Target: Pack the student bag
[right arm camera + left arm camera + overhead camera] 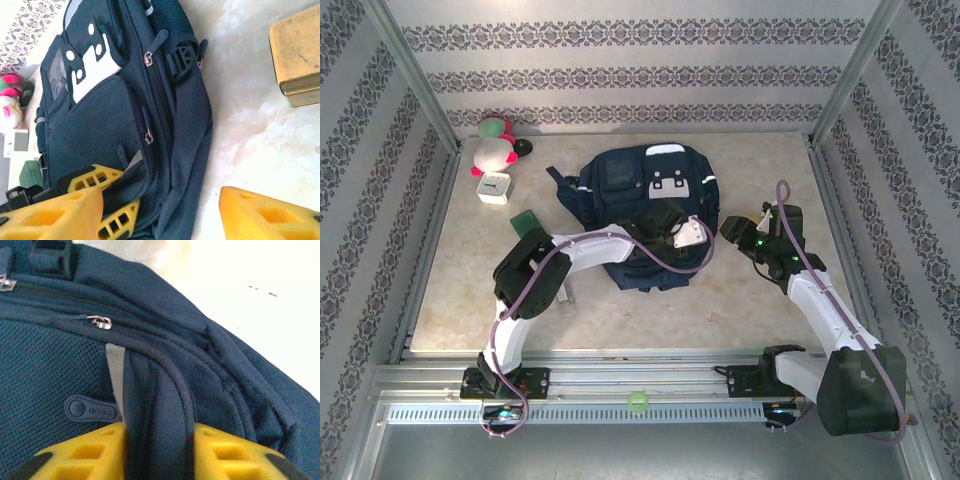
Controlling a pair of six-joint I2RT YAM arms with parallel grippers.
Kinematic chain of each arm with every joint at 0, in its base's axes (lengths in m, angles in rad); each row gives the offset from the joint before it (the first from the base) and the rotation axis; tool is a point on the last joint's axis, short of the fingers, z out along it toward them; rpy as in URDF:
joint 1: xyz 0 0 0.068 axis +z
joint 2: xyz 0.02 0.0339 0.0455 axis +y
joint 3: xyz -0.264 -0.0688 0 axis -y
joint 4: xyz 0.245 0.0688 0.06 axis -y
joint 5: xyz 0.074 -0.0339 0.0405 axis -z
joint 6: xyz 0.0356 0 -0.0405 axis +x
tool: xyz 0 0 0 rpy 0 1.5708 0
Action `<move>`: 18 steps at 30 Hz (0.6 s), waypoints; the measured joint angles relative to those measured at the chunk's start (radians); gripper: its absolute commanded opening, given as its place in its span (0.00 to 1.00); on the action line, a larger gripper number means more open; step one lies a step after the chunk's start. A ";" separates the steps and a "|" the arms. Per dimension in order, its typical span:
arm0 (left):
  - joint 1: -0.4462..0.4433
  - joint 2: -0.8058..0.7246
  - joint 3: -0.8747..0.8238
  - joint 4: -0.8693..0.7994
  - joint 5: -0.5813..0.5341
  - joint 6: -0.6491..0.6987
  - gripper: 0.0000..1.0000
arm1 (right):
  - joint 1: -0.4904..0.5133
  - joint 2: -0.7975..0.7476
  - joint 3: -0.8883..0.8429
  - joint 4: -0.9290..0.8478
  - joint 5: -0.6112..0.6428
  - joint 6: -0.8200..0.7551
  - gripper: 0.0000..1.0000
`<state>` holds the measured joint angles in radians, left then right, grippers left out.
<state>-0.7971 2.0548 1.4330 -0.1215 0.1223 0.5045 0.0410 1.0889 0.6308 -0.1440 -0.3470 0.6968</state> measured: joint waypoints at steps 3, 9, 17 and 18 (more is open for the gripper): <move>0.000 -0.053 -0.058 0.037 0.004 0.008 0.00 | 0.000 0.000 -0.001 0.015 -0.017 0.000 0.60; 0.026 -0.231 -0.142 0.018 0.063 0.016 0.00 | 0.000 0.000 -0.018 0.069 -0.037 -0.001 0.60; 0.146 -0.406 -0.162 -0.076 0.280 0.076 0.00 | 0.000 0.060 0.034 0.121 -0.069 -0.072 0.60; 0.159 -0.417 -0.169 -0.084 0.304 0.080 0.00 | 0.000 0.086 0.071 0.111 -0.090 -0.121 0.61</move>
<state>-0.6384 1.6379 1.2640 -0.2054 0.4263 0.5850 0.0410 1.1748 0.7021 -0.0334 -0.4366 0.5755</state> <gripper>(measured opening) 0.074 0.593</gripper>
